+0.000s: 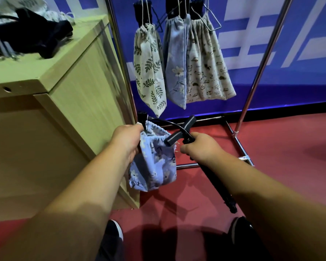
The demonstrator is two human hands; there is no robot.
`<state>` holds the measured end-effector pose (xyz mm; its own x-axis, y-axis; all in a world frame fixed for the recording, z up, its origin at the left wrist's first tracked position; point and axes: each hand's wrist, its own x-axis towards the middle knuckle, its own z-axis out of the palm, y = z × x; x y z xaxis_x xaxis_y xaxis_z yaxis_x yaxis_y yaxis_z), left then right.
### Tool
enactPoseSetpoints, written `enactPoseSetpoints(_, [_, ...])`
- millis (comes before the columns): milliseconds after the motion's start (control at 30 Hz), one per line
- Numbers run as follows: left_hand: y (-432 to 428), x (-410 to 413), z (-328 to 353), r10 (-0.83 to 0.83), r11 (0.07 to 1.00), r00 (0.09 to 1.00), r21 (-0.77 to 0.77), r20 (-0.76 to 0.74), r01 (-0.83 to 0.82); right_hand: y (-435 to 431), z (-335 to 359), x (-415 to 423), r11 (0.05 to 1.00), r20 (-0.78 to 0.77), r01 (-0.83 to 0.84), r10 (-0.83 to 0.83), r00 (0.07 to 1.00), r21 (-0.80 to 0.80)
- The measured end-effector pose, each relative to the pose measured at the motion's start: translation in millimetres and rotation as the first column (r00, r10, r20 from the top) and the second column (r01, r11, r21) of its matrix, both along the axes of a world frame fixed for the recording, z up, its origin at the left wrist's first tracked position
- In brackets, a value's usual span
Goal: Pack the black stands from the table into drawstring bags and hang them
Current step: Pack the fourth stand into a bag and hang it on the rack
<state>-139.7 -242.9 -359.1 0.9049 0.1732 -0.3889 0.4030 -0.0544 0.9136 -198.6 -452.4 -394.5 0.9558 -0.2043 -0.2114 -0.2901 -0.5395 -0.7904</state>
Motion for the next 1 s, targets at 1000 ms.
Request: enactPoseSetpoints(1000, [-2.3,-3.0,-3.4,-0.422,0.786,0.905,0.515,0.044,0.341,14.8,7.6,-5.7,0.963,-0.118,-0.183,0.162,0.980,-0.199])
